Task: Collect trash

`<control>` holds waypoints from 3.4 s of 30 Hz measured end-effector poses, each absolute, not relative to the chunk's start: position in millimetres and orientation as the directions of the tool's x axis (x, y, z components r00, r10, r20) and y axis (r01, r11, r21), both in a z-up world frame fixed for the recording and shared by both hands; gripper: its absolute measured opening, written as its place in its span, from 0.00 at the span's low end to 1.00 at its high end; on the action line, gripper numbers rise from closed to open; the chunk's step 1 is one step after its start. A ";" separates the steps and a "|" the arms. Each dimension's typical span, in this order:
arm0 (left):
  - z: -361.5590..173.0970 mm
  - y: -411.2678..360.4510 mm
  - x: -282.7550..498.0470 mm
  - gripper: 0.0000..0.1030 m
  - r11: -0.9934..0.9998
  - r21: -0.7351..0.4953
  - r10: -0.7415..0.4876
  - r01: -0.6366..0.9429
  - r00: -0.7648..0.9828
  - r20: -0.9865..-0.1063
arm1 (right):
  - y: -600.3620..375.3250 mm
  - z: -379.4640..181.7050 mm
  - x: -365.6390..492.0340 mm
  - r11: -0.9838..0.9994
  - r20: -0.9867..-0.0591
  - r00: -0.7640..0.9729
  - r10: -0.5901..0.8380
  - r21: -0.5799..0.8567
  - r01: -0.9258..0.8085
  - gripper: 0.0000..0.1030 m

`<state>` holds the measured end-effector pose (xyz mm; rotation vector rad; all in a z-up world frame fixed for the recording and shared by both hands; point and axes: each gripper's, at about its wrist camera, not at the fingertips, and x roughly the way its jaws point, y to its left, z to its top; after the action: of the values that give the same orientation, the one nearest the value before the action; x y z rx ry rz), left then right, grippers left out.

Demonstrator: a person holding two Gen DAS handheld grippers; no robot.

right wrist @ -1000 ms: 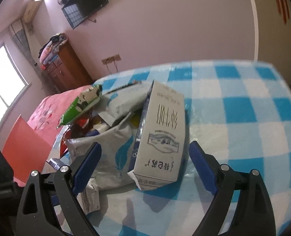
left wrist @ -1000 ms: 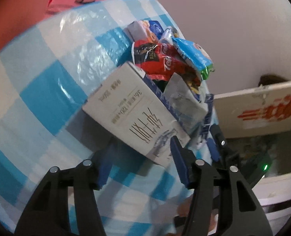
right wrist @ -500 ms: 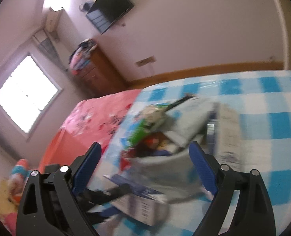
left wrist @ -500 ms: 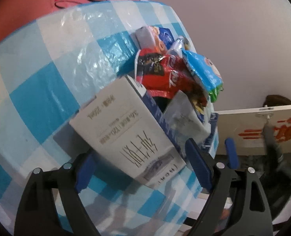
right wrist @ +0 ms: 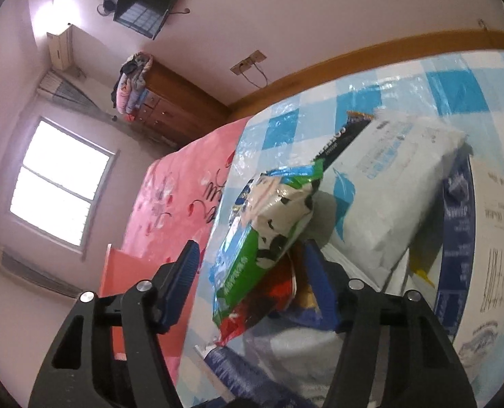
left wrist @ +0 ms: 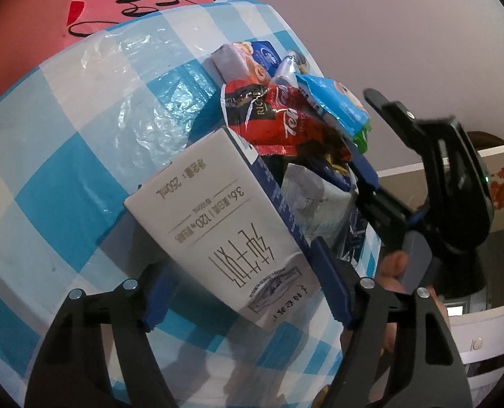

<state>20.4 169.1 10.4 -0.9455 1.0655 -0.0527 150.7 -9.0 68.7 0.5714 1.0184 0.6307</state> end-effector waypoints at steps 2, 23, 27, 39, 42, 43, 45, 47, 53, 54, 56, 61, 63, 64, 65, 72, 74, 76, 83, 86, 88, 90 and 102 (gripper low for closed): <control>10.9 170.5 18.4 0.70 0.626 -0.682 -0.465 -0.378 0.520 -0.716 | -4.8 67.9 150.0 0.706 -0.602 0.392 0.696 0.673 -0.221 0.35; 69.0 186.2 -25.8 0.65 0.820 -0.557 -0.350 -0.129 0.657 -0.667 | -45.0 107.8 67.9 0.672 -0.472 0.538 0.698 0.690 -0.268 0.19; 98.7 199.7 -35.8 0.65 0.857 -0.504 -0.283 -0.107 0.720 -0.634 | -37.4 124.6 58.2 0.658 -0.451 0.534 0.715 0.693 -0.295 0.19; 168.9 298.0 -79.9 0.65 0.912 -0.325 0.041 -0.250 0.844 -0.534 | 72.0 196.5 32.2 0.553 -0.375 0.413 0.830 0.650 -0.521 0.19; 175.4 319.7 -88.0 0.60 0.908 -0.302 0.094 -0.290 0.844 -0.528 | 119.8 202.7 29.9 0.513 -0.383 0.341 0.858 0.635 -0.577 0.19; 176.3 327.5 -89.4 0.55 0.906 -0.277 0.132 -0.319 0.837 -0.531 | 129.6 203.0 29.1 0.504 -0.386 0.325 0.863 0.633 -0.587 0.19; 175.6 344.9 -92.7 0.54 0.892 -0.308 0.127 -0.331 0.837 -0.532 | 153.0 204.4 25.5 0.484 -0.391 0.291 0.873 0.627 -0.610 0.19; 172.2 353.7 -91.5 0.54 0.890 -0.320 0.112 -0.326 0.836 -0.538 | 174.1 203.8 23.6 0.474 -0.400 0.268 0.877 0.617 -0.628 0.19; 138.9 387.5 -76.8 0.50 0.837 -0.412 0.046 -0.359 0.797 -0.602 | 214.9 189.2 32.5 0.503 -0.471 0.242 0.849 0.577 -0.643 0.19; 135.6 387.0 -77.6 0.50 0.834 -0.420 0.040 -0.358 0.798 -0.602 | 219.6 185.4 34.1 0.506 -0.485 0.231 0.844 0.574 -0.643 0.19; 133.6 386.4 -82.6 0.50 0.833 -0.412 0.064 -0.370 0.803 -0.592 | 223.9 176.6 33.7 0.517 -0.503 0.223 0.835 0.577 -0.632 0.22; 132.9 381.4 -95.6 0.75 0.832 -0.392 0.123 -0.393 0.819 -0.561 | 208.2 172.7 32.1 0.513 -0.467 0.245 0.850 0.623 -0.591 0.57; 134.2 378.5 -99.8 0.78 0.838 -0.380 0.144 -0.392 0.830 -0.540 | 191.2 178.9 27.8 0.522 -0.435 0.296 0.850 0.623 -0.582 0.67; 134.6 376.2 -101.3 0.81 0.843 -0.370 0.154 -0.391 0.834 -0.530 | 183.4 183.2 26.4 0.537 -0.432 0.324 0.842 0.614 -0.578 0.73; 134.4 374.3 -103.9 0.82 0.848 -0.365 0.161 -0.385 0.842 -0.516 | 175.4 186.2 23.1 0.558 -0.431 0.357 0.829 0.599 -0.574 0.78; 136.9 353.1 -114.7 0.83 0.885 -0.326 0.174 -0.334 0.885 -0.433 | 121.9 185.2 -12.6 0.723 -0.442 0.573 0.690 0.449 -0.525 0.87; 139.1 344.5 -118.4 0.83 0.900 -0.307 0.172 -0.310 0.899 -0.403 | 111.3 178.0 -23.6 0.761 -0.451 0.613 0.649 0.405 -0.507 0.87; 141.6 336.4 -122.6 0.83 0.913 -0.296 0.163 -0.282 0.915 -0.369 | 102.0 171.4 -35.0 0.790 -0.455 0.646 0.613 0.361 -0.496 0.87; 149.0 291.8 -134.5 0.83 0.962 -0.181 0.146 -0.206 0.944 -0.295 | 64.8 147.4 -68.8 0.853 -0.442 0.730 0.522 0.286 -0.437 0.87; 148.0 277.4 -137.7 0.83 0.971 -0.156 0.128 -0.183 0.942 -0.310 | 48.2 135.6 -81.7 0.873 -0.432 0.759 0.487 0.269 -0.407 0.90; 146.4 269.8 -136.7 0.83 0.976 -0.140 0.113 -0.169 0.934 -0.338 | 36.9 127.5 -88.2 0.886 -0.428 0.777 0.463 0.258 -0.385 0.90; 143.6 260.9 -134.7 0.83 0.980 -0.124 0.101 -0.157 0.921 -0.376 | 22.6 118.4 -94.1 0.901 -0.418 0.800 0.430 0.253 -0.352 0.91; 127.8 215.0 -120.7 0.83 0.993 -0.065 0.055 -0.098 0.875 -0.480 | -47.2 94.1 -87.2 0.895 -0.398 0.828 0.395 0.369 -0.249 0.95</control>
<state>-120.7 215.0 127.8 -0.0877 0.4982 0.0798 -87.2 -47.2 94.1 0.3108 0.4865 0.3477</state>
